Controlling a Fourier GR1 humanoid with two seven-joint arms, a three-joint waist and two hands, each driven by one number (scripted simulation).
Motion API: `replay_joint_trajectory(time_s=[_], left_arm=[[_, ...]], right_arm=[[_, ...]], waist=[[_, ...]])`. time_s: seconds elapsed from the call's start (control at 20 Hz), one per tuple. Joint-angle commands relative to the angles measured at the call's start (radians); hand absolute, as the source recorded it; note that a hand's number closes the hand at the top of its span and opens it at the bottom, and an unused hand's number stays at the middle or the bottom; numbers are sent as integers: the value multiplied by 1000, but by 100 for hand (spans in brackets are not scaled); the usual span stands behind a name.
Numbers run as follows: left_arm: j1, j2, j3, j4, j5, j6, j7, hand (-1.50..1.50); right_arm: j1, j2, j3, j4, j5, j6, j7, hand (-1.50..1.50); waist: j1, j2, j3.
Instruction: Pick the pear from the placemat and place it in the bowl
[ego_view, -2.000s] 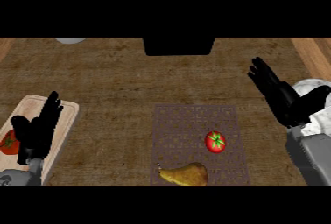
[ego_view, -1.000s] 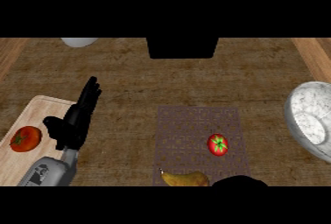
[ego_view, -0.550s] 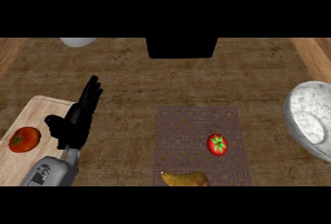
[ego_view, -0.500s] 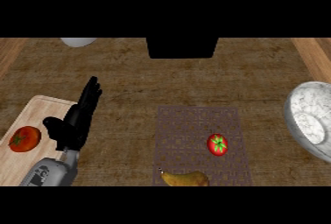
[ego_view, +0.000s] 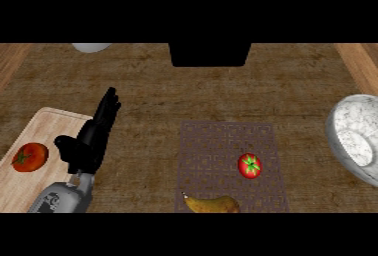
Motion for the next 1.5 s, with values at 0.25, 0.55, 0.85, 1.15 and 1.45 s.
replay_joint_trajectory(time_s=[0.25,0.55,0.85,1.15,1.45], left_arm=[[43,-58,36,8,-46,-46,-33,0],[-52,-82,90,70,-66,-73,17,0],[43,-87,81,-22,-102,-95,19,0],[3,-115,140,12,-114,-133,25,0],[90,-143,111,-38,-172,-136,-3,0]], right_arm=[[-64,118,-63,132,61,114,-14,-150],[-84,121,-159,164,-27,167,-124,-150],[-86,148,-191,256,-59,199,-223,-150],[-41,207,-190,228,-35,284,-191,-150],[-59,284,-168,346,32,278,-198,-150]], waist=[[7,3,1],[4,4,1],[10,3,1],[6,3,0],[8,3,0]])
